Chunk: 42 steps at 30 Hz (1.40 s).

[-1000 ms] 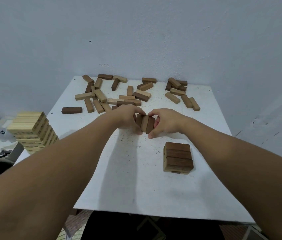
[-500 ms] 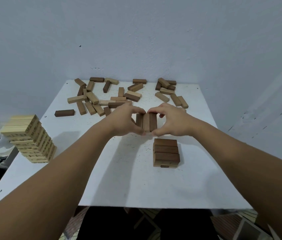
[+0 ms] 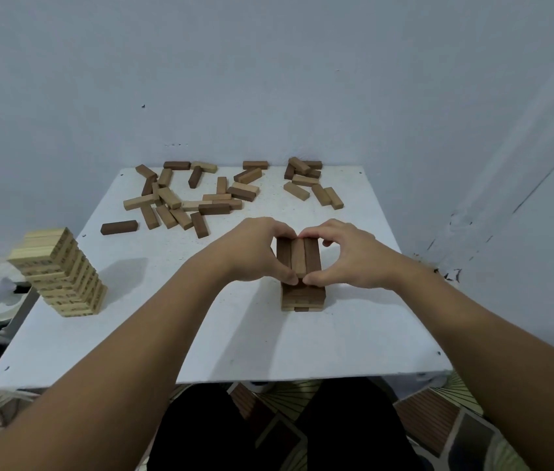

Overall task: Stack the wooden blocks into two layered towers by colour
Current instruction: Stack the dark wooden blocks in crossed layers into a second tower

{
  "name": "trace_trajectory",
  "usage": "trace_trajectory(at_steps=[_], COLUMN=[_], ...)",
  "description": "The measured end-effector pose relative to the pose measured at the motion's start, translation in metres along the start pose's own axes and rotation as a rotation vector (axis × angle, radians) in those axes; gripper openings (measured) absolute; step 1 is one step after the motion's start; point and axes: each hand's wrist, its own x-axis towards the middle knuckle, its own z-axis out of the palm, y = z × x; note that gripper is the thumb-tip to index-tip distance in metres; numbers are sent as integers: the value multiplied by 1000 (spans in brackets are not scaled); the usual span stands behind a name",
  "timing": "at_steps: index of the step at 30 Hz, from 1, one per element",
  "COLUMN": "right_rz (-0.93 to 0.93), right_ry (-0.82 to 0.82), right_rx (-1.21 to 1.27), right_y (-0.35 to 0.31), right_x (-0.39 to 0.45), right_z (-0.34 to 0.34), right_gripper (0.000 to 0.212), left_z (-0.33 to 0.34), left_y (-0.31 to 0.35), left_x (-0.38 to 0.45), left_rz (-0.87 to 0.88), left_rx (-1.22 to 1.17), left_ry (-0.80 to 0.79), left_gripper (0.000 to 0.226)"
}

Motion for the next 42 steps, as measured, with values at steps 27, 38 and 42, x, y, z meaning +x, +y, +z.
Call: trace_trajectory(at_steps=[27, 38, 42], right_rz=[132, 142, 132], right_ry=[-47, 26, 31], right_rx=[416, 703, 742], right_y=[30, 41, 41], right_x=[-26, -36, -36], right_z=[30, 62, 62], right_gripper=[106, 97, 93], left_z=[31, 74, 68], left_y=[1, -46, -47], left_x=[-25, -39, -37], left_rz=[-90, -172, -179], left_rx=[-211, -920, -971], left_ry=[-43, -11, -42], left_gripper=[121, 106, 98])
